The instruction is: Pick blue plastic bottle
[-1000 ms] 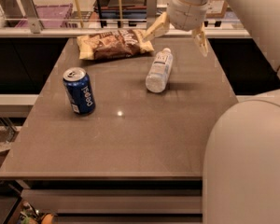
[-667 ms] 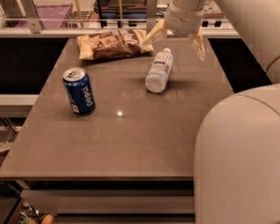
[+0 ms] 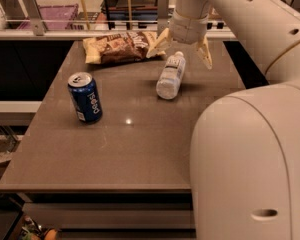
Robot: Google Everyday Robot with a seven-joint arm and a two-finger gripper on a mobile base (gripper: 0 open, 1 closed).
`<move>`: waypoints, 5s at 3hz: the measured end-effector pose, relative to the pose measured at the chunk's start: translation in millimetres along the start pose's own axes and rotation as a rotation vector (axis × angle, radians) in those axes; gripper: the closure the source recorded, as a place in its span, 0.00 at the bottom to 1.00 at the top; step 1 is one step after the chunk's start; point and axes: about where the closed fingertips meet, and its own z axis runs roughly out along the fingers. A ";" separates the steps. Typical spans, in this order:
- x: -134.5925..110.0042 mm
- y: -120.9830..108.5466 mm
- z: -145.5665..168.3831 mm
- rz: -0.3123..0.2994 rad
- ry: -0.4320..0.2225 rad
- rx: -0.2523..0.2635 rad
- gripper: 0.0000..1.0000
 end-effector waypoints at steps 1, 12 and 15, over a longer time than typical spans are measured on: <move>-2.8 9.3 9.4 0.021 0.015 0.024 0.00; -4.8 21.7 44.9 0.164 0.023 -0.023 0.87; -4.7 10.8 33.8 0.176 -0.048 -0.041 1.00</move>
Offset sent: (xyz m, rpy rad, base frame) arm -0.0179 0.0019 -0.0080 -0.0706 0.1646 -0.1459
